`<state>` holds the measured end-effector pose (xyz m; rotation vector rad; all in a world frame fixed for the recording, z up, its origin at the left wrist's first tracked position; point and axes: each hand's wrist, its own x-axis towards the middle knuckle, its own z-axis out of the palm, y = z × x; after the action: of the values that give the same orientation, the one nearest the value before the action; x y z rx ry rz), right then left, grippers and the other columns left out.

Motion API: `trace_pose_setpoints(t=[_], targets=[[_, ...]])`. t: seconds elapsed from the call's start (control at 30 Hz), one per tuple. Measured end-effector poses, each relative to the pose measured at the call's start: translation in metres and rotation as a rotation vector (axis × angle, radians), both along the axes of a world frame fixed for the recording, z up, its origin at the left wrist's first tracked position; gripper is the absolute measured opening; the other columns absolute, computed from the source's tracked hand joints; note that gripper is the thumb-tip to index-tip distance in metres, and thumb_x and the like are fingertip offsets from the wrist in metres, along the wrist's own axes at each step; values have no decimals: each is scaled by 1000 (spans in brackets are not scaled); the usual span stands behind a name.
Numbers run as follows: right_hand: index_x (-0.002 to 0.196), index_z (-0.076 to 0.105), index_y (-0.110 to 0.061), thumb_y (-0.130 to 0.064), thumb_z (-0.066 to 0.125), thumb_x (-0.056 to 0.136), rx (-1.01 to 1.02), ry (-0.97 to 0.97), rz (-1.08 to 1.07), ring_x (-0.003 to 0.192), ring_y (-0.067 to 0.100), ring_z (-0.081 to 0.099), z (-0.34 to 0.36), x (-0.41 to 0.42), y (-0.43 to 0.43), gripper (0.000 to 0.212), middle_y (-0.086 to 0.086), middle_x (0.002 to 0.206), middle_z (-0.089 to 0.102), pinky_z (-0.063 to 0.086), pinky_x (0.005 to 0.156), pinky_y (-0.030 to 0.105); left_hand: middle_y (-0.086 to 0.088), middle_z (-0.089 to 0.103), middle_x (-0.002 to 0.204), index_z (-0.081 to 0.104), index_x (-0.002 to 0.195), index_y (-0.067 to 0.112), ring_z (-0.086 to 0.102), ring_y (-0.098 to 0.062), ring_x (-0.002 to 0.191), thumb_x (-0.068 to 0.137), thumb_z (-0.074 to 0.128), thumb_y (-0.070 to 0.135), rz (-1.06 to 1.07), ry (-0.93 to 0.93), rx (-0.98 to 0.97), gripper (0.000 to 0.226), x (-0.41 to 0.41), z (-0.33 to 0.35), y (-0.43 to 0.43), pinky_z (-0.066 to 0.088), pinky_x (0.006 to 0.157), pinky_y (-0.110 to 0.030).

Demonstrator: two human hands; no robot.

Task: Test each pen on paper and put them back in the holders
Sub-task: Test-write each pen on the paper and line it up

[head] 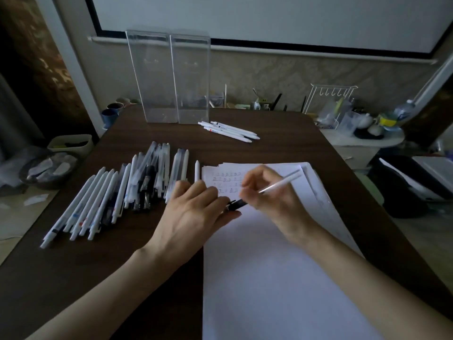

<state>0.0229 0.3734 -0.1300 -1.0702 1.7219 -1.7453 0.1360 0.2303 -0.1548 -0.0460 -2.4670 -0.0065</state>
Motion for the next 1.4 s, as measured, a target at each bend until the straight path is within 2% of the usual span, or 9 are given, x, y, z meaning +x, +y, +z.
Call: trace_pose_setpoints(t=[0.07,0.2,0.33,0.5,0.67,0.8,0.97,1.17,1.4], targets=[[72,55,-11,-10,67,85,46,19,28,55,0,48,-9,1,-2,17,-11,56,53,38,56,11,-3,52,71,66,77,11,49,-22,67,93,46,41,-47,-34,52,39,-2,-3,9,38,62,-35],[64,52,-13,-22,61,85,-1,-6,-49,51,6,45,-16,-2,0,24,-6,51,49,38,53,15,-8,49,88,58,94,4,53,-24,68,94,35,40,-120,-194,358,43,-11,-3,21,46,58,-39],[63,48,-16,-22,62,84,-25,-5,-132,46,2,39,-17,-8,0,26,-12,47,44,32,49,12,-7,58,109,45,119,7,59,-29,92,98,26,35,-171,-294,595,40,-29,-7,38,48,72,-44],[64,37,-14,-16,54,91,-40,-78,-116,44,8,28,-21,-9,-4,32,-9,45,35,26,43,18,4,64,88,51,108,15,59,-18,74,97,34,34,-224,-224,673,28,-27,-5,35,43,64,-36],[60,40,-20,-17,53,89,-80,-84,-126,43,7,30,-21,-9,-3,31,-5,47,35,28,44,18,6,60,70,52,108,25,53,-12,56,97,34,43,-241,-274,735,27,-25,-3,29,42,54,-31],[60,48,-19,-22,55,85,-127,-138,-294,40,8,33,-14,-19,3,26,1,46,39,28,41,17,7,44,54,42,110,26,43,-8,48,87,17,64,-8,-314,539,52,-25,0,31,29,45,-25],[78,64,-9,-23,54,94,-26,-83,-488,49,10,55,-13,-42,8,24,5,60,67,38,44,18,5,52,77,56,115,28,57,-17,65,88,32,63,47,-250,187,51,-23,-16,29,30,45,-23],[69,45,-12,-11,63,87,272,87,-362,45,8,46,-19,-50,-18,25,3,52,57,36,46,17,1,46,79,61,107,27,51,-21,66,87,33,60,44,-236,173,47,-25,-23,27,41,55,-30],[63,35,-2,2,55,81,218,247,-440,39,6,43,-30,-54,-36,26,17,48,43,40,52,27,1,48,76,63,105,24,51,-18,64,87,36,52,169,-235,165,44,-24,-21,28,27,49,-24]])
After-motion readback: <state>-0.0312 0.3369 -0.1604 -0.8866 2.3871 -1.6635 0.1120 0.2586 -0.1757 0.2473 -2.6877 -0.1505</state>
